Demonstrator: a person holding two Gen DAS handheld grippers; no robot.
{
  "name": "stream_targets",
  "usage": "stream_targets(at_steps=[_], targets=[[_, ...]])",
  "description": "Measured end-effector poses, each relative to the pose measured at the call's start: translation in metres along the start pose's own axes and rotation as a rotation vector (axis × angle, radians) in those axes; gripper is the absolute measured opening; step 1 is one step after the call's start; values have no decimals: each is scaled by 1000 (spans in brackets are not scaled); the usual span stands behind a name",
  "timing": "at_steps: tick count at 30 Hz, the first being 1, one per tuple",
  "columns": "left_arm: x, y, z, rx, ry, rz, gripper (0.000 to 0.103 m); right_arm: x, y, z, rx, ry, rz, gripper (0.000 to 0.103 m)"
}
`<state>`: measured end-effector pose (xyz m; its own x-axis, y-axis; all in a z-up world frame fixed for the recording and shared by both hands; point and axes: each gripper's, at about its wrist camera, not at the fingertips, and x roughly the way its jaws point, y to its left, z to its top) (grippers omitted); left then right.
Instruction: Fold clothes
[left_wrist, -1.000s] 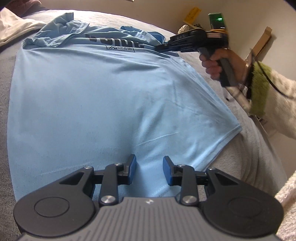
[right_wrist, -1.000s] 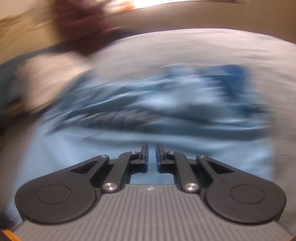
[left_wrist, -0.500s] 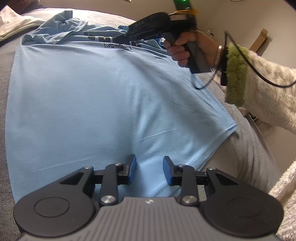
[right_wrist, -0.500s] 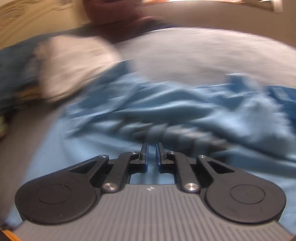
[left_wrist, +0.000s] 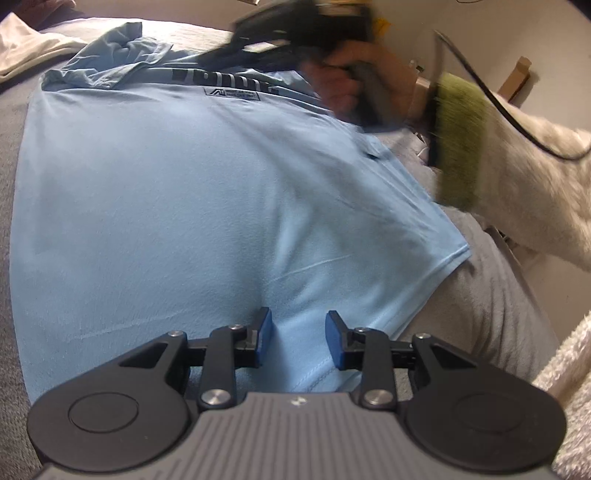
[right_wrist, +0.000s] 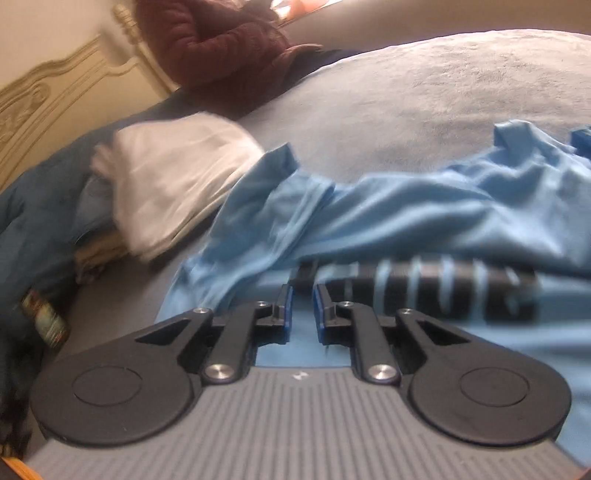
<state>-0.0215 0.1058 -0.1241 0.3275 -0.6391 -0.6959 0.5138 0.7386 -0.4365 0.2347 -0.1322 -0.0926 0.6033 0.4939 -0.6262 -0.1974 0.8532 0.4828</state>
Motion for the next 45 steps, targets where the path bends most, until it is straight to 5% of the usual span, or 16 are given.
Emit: stream_targets(at_steps=[5, 10, 15, 19, 24, 27, 31, 40, 43, 45], targets=[[-1, 5, 0, -19, 5, -14, 33, -68, -8, -52, -85, 40, -73, 14], [-1, 3, 1, -17, 15, -6, 33, -106, -102, -54, 120, -8, -263, 10], [-2, -1, 4, 1, 31, 17, 33, -126, -172, -24, 327, -184, -400, 11], [-3, -3, 5, 8, 39, 26, 33, -154, -174, -27, 340, -210, -343, 15], [-1, 2, 9, -20, 54, 11, 33, -170, -125, -79, 60, -3, -195, 16], [-1, 6, 10, -51, 54, -4, 33, -174, -135, -99, 22, 46, -305, 12], [-2, 7, 10, -58, 52, -4, 33, -205, -178, -93, 204, -89, -484, 11], [-2, 4, 9, -49, 49, 7, 33, -149, -135, -61, 97, -115, -275, 13], [-3, 5, 7, -51, 43, 7, 33, -130, -150, -59, 108, -96, -350, 8], [-3, 5, 6, -53, 41, 8, 33, -140, -174, -57, 219, -167, -366, 1]])
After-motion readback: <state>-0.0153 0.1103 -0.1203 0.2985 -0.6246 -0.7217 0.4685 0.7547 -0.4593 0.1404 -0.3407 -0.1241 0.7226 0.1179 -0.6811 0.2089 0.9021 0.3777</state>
